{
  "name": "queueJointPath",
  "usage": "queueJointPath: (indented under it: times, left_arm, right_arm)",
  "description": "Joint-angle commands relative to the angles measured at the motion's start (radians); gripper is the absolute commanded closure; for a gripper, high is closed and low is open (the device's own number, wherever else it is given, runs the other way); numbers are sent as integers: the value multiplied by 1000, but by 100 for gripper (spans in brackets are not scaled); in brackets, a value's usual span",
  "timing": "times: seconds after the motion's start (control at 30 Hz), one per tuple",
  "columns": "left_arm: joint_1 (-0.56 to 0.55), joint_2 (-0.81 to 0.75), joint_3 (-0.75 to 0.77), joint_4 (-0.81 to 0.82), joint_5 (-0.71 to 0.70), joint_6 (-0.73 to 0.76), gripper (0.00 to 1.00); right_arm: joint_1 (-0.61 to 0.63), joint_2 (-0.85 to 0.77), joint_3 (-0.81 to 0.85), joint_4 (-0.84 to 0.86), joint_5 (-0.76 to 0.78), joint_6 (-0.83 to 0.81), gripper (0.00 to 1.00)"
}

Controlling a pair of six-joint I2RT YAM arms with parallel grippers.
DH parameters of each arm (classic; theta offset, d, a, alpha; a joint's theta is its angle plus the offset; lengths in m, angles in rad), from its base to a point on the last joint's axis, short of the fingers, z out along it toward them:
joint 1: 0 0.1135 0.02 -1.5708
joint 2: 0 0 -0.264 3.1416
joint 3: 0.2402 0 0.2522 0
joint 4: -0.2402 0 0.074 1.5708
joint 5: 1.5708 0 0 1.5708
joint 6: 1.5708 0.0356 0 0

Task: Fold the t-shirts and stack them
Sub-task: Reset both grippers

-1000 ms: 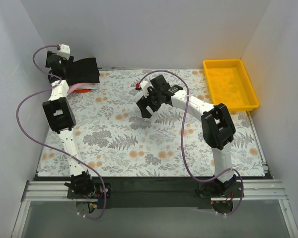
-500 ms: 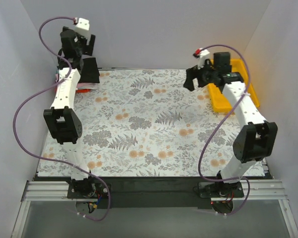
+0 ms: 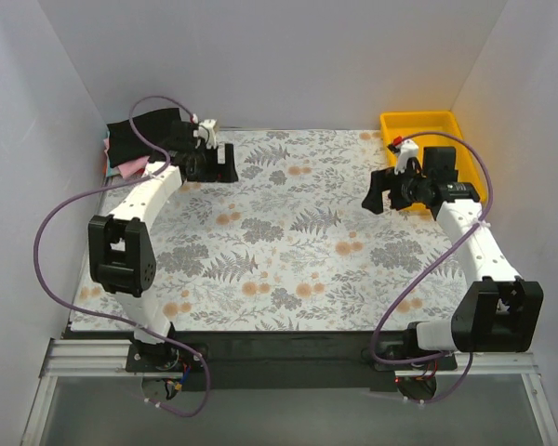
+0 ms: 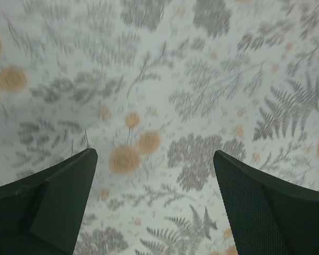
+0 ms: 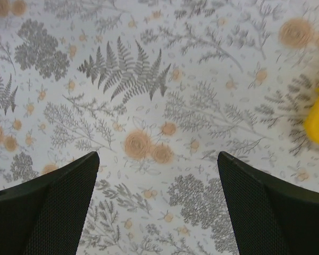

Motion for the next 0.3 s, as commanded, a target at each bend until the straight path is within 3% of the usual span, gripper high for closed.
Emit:
queueJointPath:
  times: [0.0,0.13,0.27]
  left_arm:
    - [6,-163,-134,-56,-16,-55,9]
    - [8,-261,-251,-65,2,-18,8]
    - [10,-290,-228,-108,74,-27,8]
  right_arm:
    - [-1,-50,-95,-13,-14,30,2]
    - [1,-70,-154,-13,-15,30,2]
    - [1,-64,-108,-30,-26,19,2]
